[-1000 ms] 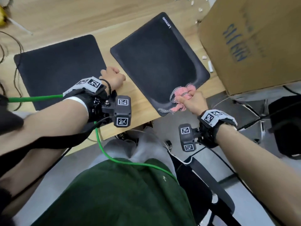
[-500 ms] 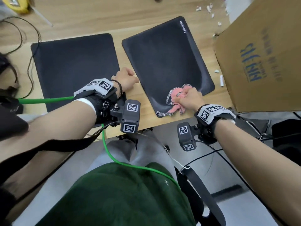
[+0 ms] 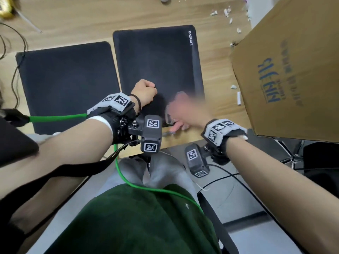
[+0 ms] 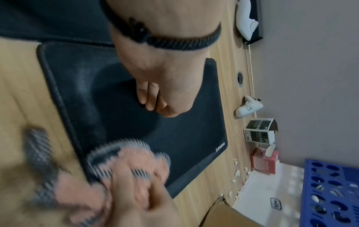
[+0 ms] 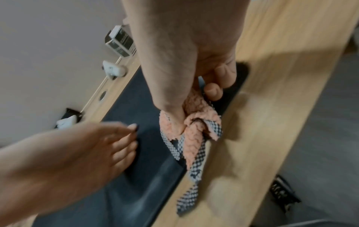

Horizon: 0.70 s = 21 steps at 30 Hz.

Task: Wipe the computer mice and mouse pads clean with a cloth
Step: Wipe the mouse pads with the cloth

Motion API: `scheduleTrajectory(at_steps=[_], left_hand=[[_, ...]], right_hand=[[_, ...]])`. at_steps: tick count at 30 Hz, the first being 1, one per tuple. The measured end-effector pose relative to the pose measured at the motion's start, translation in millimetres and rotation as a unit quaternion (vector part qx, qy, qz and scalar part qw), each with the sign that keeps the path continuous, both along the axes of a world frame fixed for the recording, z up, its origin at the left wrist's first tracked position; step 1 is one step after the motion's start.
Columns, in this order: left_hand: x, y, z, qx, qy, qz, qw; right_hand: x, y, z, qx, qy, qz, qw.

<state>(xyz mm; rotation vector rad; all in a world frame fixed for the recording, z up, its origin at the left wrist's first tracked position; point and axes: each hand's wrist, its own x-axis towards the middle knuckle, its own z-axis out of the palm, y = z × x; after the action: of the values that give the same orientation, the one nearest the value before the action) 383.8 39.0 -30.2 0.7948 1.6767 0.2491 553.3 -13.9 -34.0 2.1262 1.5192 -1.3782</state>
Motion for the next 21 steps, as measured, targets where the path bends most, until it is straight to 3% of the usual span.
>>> scheduleTrajectory(at_steps=[3,7,17,21], left_hand=[[0,-3,-7,0.002,0.014,0.004,1.000],[-2,-2,-4,0.002,-0.001,0.001,1.000],[-10,-6,1,-0.017,-0.055,0.044,0.997],[-6,-8,-2,-0.009,-0.047,0.045,0.998]], right_hand=[[44,-8,-5,0.020,-0.026,-0.069,0.997],[53,-3,-11,0.081,-0.084,-0.071,0.991],[23,157,-29,0.212,-0.045,-0.092,0.972],[21,175,-26,0.202,-0.027,-0.099,0.974]])
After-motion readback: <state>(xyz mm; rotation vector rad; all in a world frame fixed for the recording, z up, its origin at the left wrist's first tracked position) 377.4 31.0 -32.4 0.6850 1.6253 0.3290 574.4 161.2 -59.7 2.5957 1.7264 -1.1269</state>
